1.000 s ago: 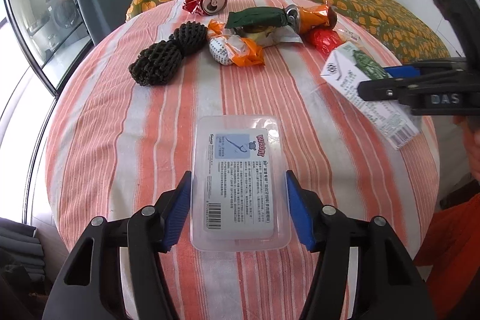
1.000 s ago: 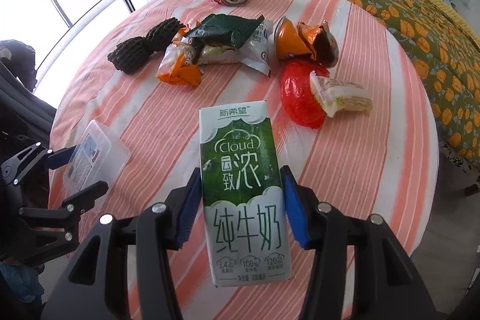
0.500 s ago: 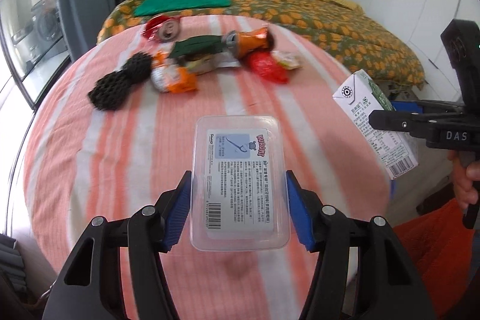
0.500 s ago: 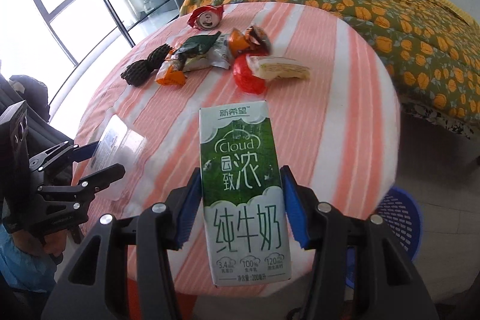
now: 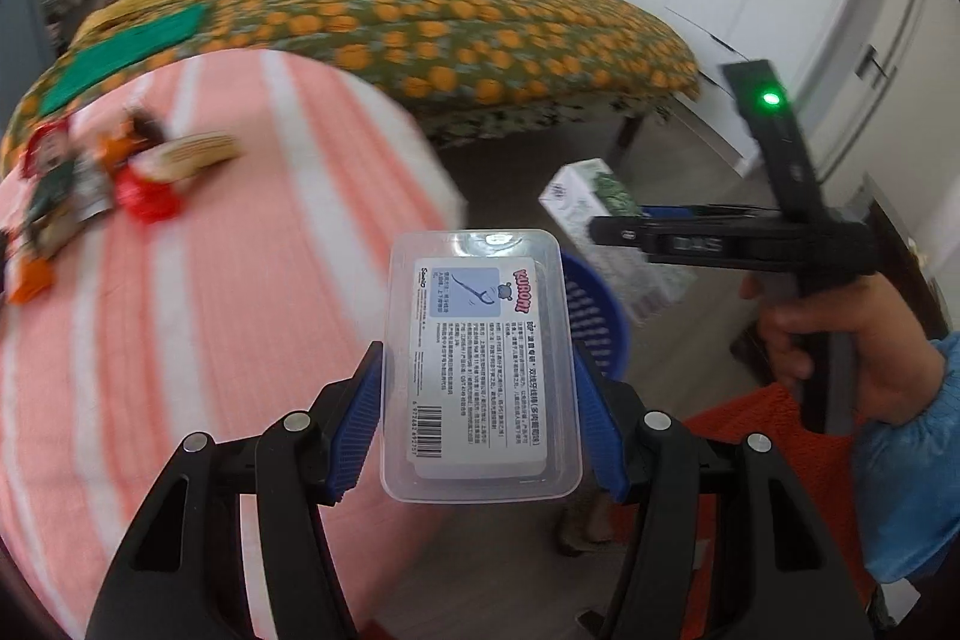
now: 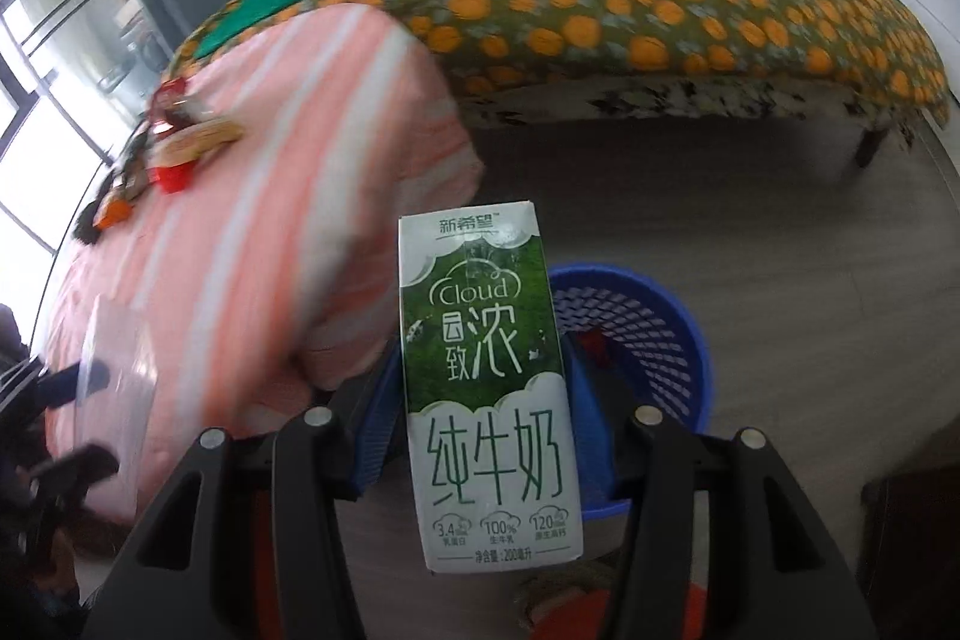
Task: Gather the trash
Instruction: 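Carry box and carton over the blue wastebasket and open both grippers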
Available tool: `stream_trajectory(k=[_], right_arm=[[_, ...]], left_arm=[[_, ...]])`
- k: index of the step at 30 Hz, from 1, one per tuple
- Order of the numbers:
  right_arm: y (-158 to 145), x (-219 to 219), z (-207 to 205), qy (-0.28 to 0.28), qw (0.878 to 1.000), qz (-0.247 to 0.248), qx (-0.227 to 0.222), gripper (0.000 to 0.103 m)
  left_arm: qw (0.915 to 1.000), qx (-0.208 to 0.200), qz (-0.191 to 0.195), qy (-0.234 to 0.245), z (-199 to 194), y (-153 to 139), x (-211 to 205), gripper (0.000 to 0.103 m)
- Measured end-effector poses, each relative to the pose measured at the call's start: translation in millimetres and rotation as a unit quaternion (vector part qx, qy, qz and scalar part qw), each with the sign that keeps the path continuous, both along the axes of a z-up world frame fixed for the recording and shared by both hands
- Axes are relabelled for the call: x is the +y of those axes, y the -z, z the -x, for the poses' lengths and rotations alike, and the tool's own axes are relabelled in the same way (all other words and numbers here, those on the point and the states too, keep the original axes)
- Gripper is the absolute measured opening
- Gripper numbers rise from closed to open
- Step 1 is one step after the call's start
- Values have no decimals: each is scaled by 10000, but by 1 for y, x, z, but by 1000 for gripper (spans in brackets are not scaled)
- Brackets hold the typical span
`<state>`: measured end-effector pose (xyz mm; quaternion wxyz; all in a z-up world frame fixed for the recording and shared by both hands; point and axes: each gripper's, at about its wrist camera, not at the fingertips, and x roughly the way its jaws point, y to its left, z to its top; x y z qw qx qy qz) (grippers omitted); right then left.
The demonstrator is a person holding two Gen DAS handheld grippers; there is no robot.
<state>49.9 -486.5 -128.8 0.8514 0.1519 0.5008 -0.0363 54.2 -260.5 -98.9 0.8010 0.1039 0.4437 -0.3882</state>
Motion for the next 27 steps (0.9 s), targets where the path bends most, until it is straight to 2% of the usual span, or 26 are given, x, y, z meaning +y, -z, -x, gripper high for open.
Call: stream_trajectory(k=[5, 11, 19, 25, 26, 27], right_arm=[[36, -52, 0, 429, 9989, -92, 143, 51], [79, -92, -5, 618, 9973, -260, 293, 51], [122, -122, -17, 681, 9949, -564, 488, 51], [153, -130, -23, 733, 9912, -828, 726, 53], [158, -132, -23, 768, 9899, -931, 743, 55], [162, -134, -24, 807, 9881, -1052, 776, 71]], left_arm=[[9992, 174, -204, 313, 11, 33, -77, 59], [9984, 266, -468, 196, 0, 98, -140, 59], [9950, 825, -499, -246, -39, 166, -175, 59], [9937, 824, -713, -257, -51, 195, -186, 60], [9932, 861, -752, -232, -52, 199, -185, 60], [9920, 939, -819, -208, -55, 206, -187, 60]])
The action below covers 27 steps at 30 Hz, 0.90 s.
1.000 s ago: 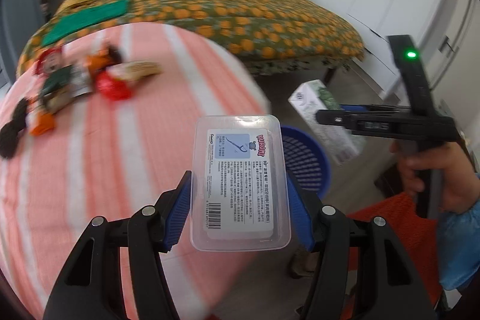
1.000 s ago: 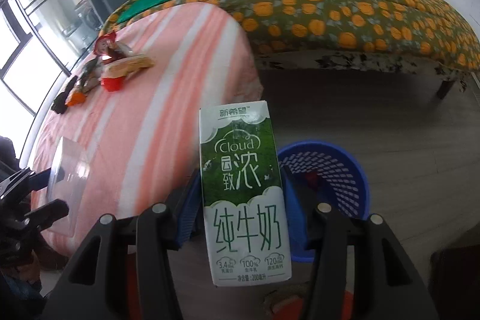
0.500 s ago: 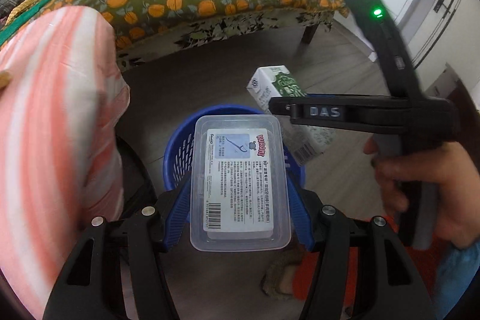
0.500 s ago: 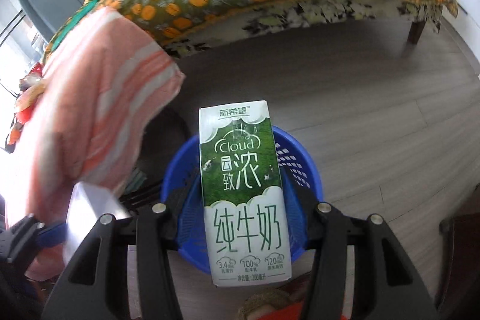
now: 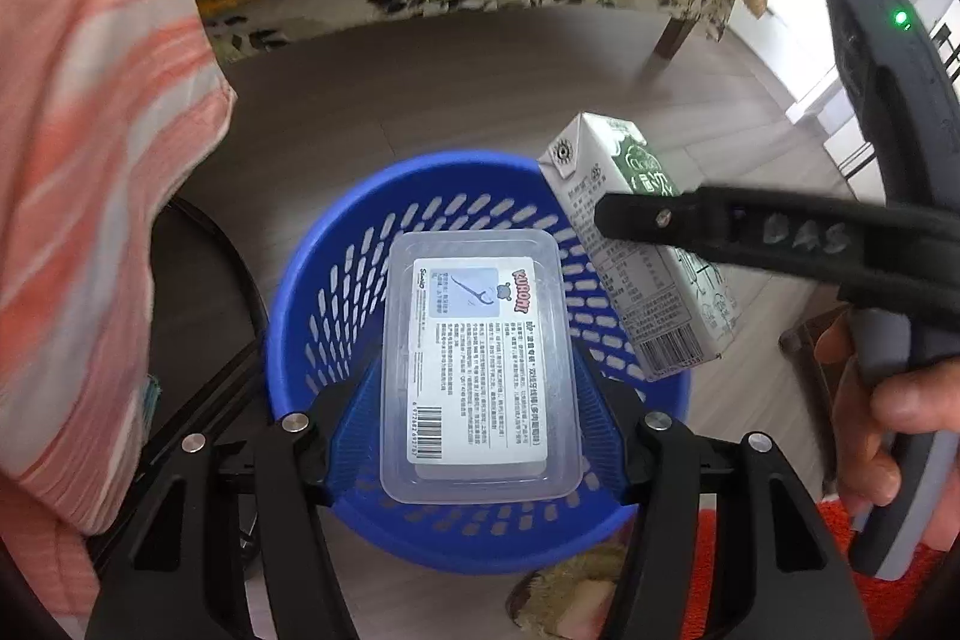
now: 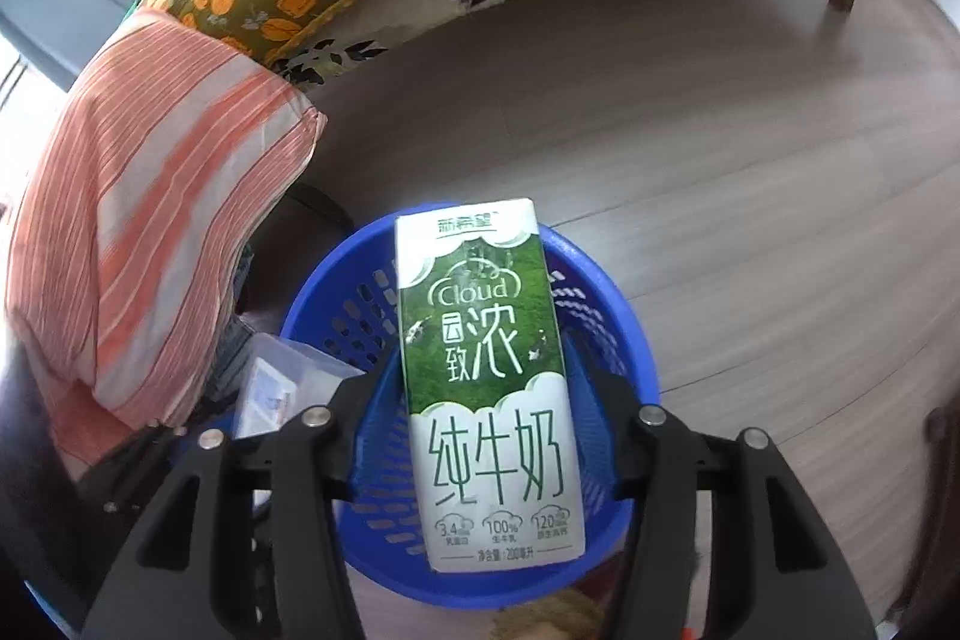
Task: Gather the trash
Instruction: 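Carry box and carton over the blue wastebasket and open both grippers, then move both grippers back over the table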
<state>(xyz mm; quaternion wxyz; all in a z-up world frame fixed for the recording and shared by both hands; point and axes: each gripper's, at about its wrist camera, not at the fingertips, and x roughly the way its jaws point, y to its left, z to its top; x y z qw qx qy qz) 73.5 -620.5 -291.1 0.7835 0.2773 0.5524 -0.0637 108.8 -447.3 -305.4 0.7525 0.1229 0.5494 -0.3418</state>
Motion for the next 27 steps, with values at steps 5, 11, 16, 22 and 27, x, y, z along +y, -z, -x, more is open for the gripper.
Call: stream_trajectory(k=[5, 11, 16, 22, 27], right_arm=[[-5, -12, 1, 317, 9993, -151, -86, 76], [-51, -8, 10, 543, 9972, 323, -407, 84], [-91, 11, 21, 594, 9906, 929, -808, 85], [-136, 72, 43, 399, 9709, 1784, -1548, 85], [-164, 135, 61, 109, 9560, 2014, -2130, 85]], left_arm=[[9999, -24, 128, -39, -4, -5, 2, 83], [9978, -208, 593, 199, 29, -54, 15, 86], [9922, -583, 935, 589, 70, -106, 40, 89], [9864, -1113, 1065, 567, 85, -154, 94, 90], [9848, -1317, 1127, -71, 74, -173, 167, 91]])
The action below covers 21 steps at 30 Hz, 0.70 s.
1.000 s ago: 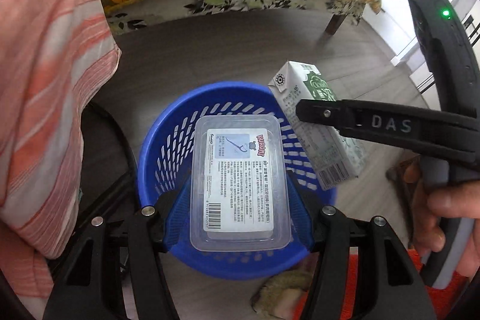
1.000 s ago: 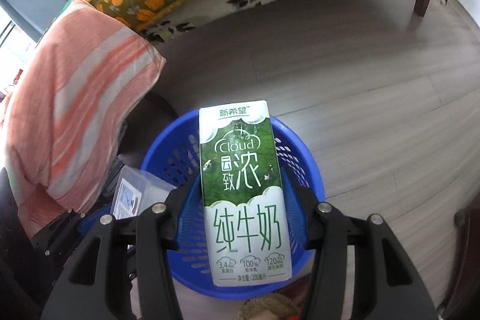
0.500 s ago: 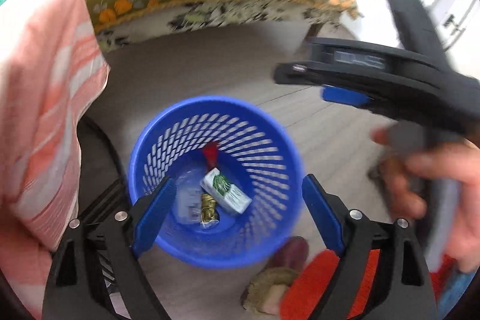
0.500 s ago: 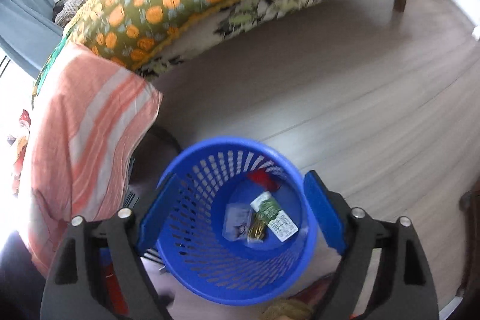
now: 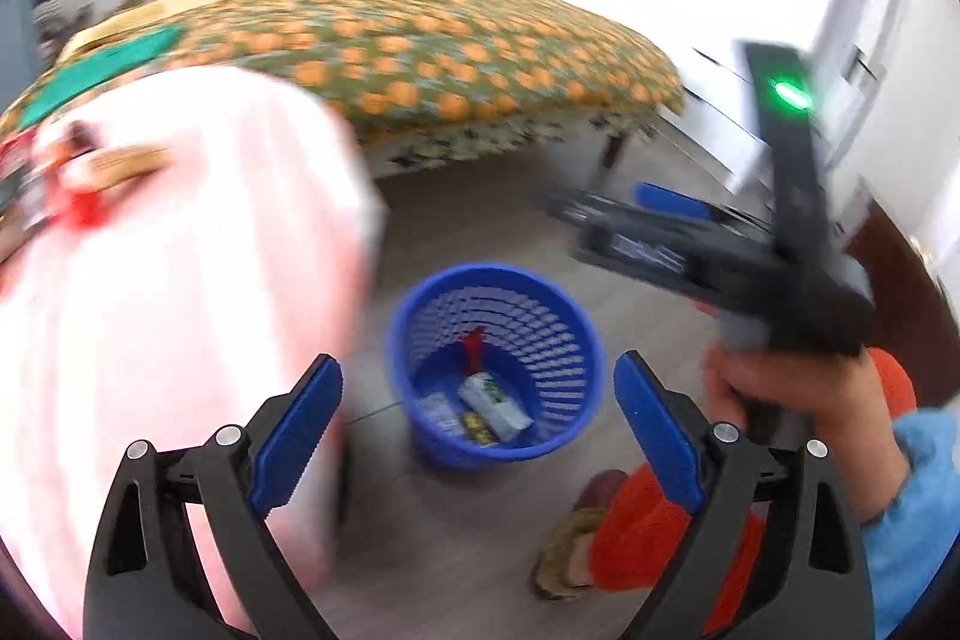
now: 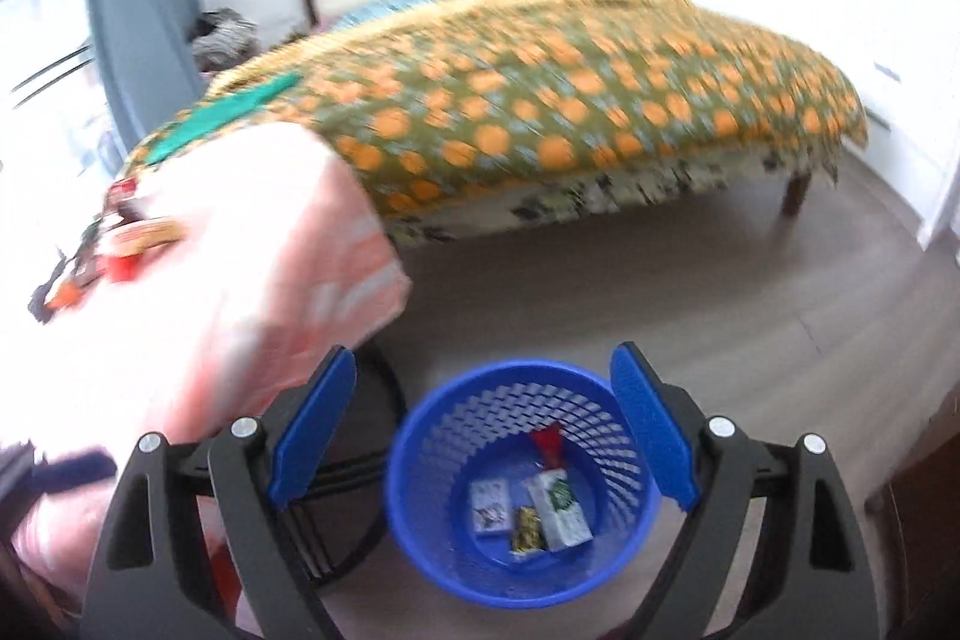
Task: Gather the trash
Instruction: 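Move both grippers back over the table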
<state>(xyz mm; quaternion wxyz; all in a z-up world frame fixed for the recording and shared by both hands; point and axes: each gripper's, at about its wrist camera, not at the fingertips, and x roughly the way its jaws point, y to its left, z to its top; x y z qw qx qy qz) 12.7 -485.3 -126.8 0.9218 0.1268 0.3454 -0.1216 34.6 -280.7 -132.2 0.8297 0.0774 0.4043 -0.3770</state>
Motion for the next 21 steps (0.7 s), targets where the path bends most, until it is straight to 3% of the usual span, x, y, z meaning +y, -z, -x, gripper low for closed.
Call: stream_trajectory(k=[8, 13, 21], right_arm=[[-32, 104, 7, -913, 9940, 366, -475, 85], [-34, 164, -17, -1674, 9847, 410, -264, 85], [-26, 238, -55, -2425, 9689, 433, 247, 85]], left_arm=[[9950, -284, -151, -941, -22, -8, 102, 92], [9896, -319, -165, -1393, -32, -10, 167, 92], [9784, -214, -305, -2035, -60, -8, 258, 92]])
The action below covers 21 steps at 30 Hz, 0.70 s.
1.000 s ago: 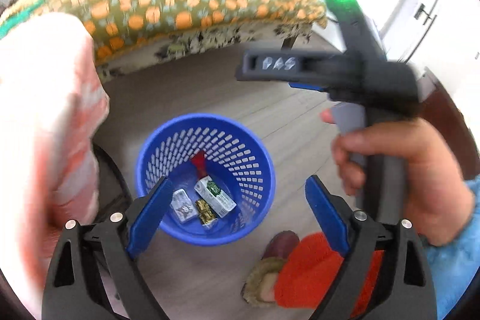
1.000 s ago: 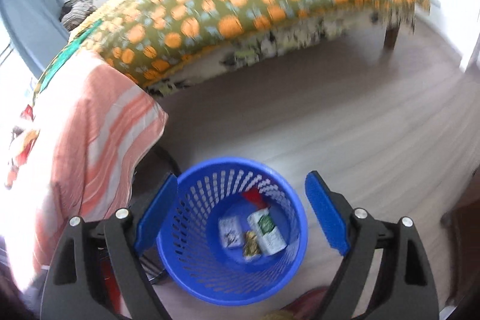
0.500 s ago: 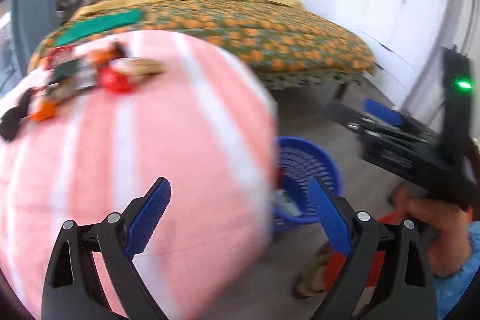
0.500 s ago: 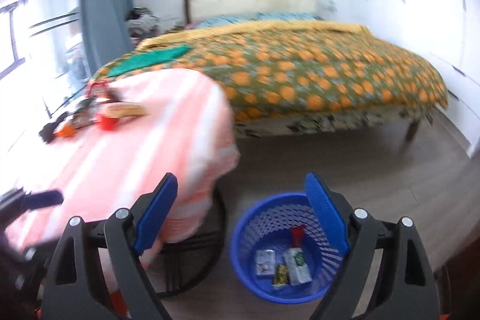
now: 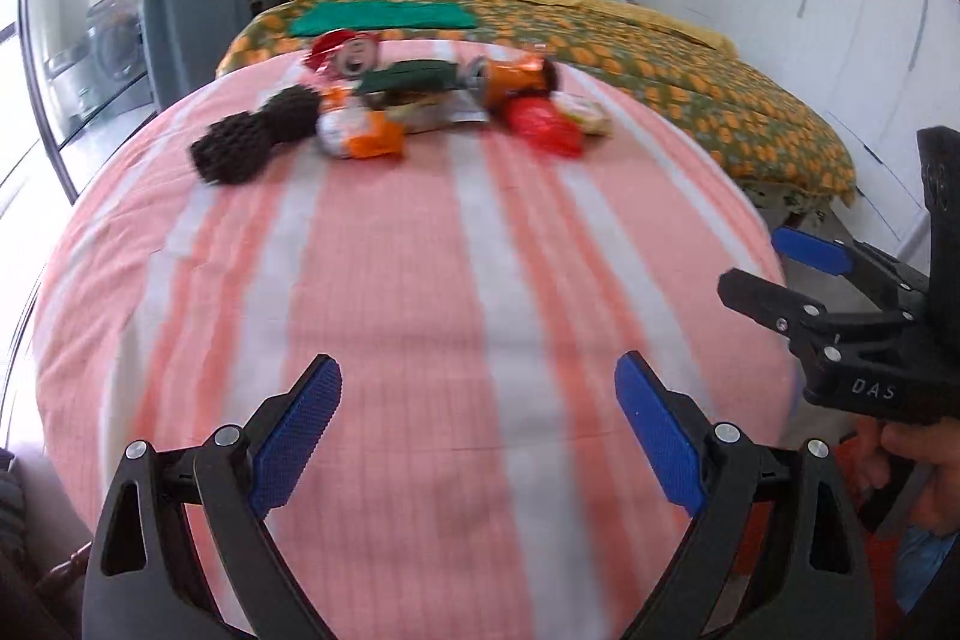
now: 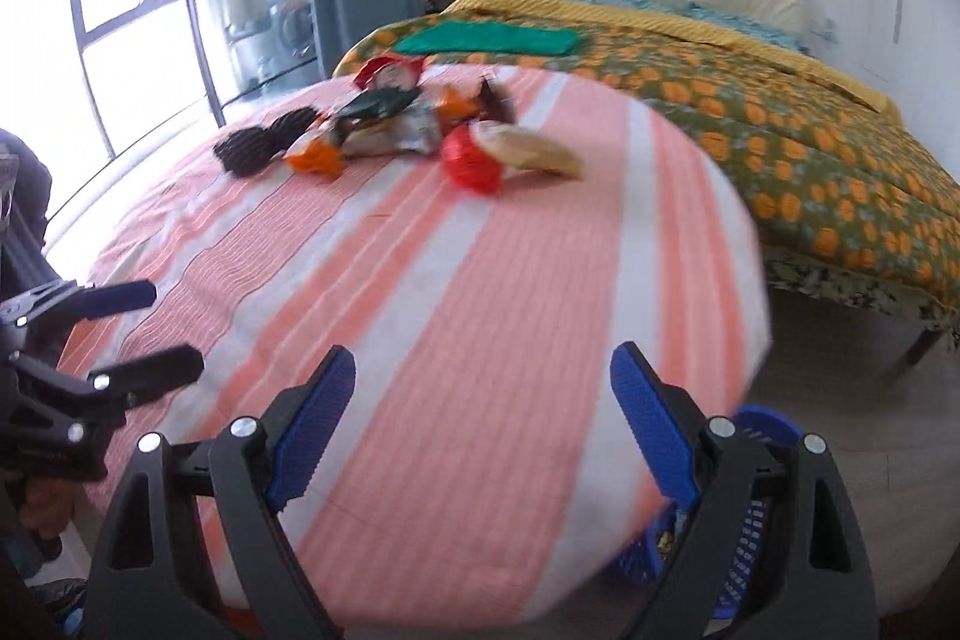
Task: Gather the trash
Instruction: 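Move both grippers back over the table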
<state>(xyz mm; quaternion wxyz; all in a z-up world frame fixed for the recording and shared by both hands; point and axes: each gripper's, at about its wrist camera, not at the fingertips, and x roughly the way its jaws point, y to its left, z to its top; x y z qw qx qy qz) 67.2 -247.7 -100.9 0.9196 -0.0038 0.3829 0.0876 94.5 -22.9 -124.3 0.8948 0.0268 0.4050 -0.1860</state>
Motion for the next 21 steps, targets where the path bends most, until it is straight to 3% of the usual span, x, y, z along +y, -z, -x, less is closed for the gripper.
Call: stream_trajectory(k=[11, 19, 21], right_arm=[[16, 73, -50, -764, 9961, 140, 422, 85], [32, 74, -64, -705, 9951, 12, 693, 85], [33, 73, -63, -673, 9953, -30, 689, 85]], left_arm=[[9997, 122, -41, -196, -63, -9, 72, 92], [9948, -472, -870, 236, -133, -24, 79, 92], [9928, -412, -1035, 435, -153, -22, 75, 92]])
